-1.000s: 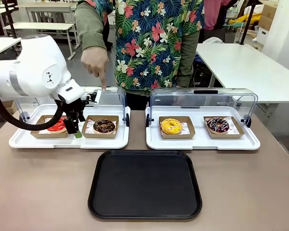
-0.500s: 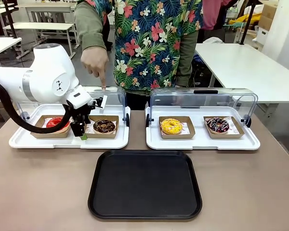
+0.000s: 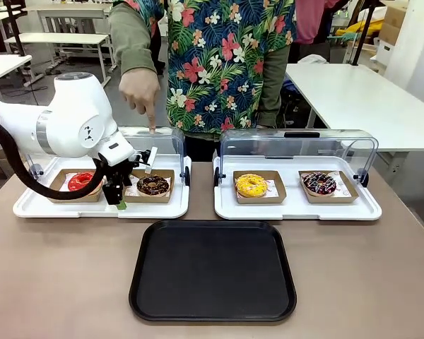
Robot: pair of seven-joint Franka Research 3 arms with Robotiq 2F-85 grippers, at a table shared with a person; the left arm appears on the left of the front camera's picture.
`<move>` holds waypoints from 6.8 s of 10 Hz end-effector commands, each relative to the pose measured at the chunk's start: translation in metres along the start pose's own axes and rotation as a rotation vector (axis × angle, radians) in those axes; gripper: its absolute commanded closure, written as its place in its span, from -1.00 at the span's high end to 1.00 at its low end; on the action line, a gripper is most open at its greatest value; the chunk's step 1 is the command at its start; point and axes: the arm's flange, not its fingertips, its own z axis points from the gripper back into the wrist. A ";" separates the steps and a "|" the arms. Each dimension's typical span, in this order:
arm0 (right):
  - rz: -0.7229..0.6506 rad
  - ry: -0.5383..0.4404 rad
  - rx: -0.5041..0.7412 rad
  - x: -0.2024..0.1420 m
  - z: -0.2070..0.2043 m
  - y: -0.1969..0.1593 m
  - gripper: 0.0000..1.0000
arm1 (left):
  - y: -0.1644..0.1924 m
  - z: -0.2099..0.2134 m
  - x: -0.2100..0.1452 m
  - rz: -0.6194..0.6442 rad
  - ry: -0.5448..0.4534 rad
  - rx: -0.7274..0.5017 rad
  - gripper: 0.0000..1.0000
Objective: Move the second donut from the left to the tray.
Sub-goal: Pick up the Paper togo box containing the Donut indicated by the person and place it on the Handle tray.
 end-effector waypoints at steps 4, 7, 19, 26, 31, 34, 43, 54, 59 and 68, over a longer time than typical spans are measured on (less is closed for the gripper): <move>0.028 -0.035 -0.004 0.001 -0.001 -0.003 1.00 | 0.007 -0.004 0.004 0.006 0.023 0.011 1.00; 0.028 -0.035 -0.004 0.001 -0.001 -0.003 1.00 | 0.010 -0.008 0.005 0.006 0.010 0.006 0.78; 0.028 -0.035 -0.004 0.001 -0.001 -0.003 1.00 | 0.003 -0.007 0.009 -0.022 0.011 -0.032 -1.00; 0.028 -0.035 -0.004 0.001 -0.001 -0.003 1.00 | -0.009 0.013 0.017 -0.020 0.030 -0.002 -0.96; 0.028 -0.035 -0.004 0.001 -0.001 -0.003 1.00 | -0.069 0.060 0.058 0.040 0.054 0.094 -0.96; 0.028 -0.035 -0.004 0.001 -0.001 -0.003 1.00 | -0.110 0.080 0.081 0.061 0.054 0.134 -0.96; 0.028 -0.035 -0.004 0.001 -0.001 -0.003 1.00 | -0.212 0.048 0.159 0.051 -0.041 0.070 -0.96; 0.028 -0.035 -0.004 0.001 -0.001 -0.003 1.00 | -0.265 0.005 0.196 -0.045 -0.006 0.089 -0.96; 0.028 -0.035 -0.004 0.001 -0.001 -0.003 1.00 | -0.245 0.000 0.182 -0.011 -0.031 0.055 -0.96; 0.028 -0.035 -0.004 0.001 -0.001 -0.003 1.00 | -0.243 0.057 0.186 -0.059 -0.059 0.068 1.00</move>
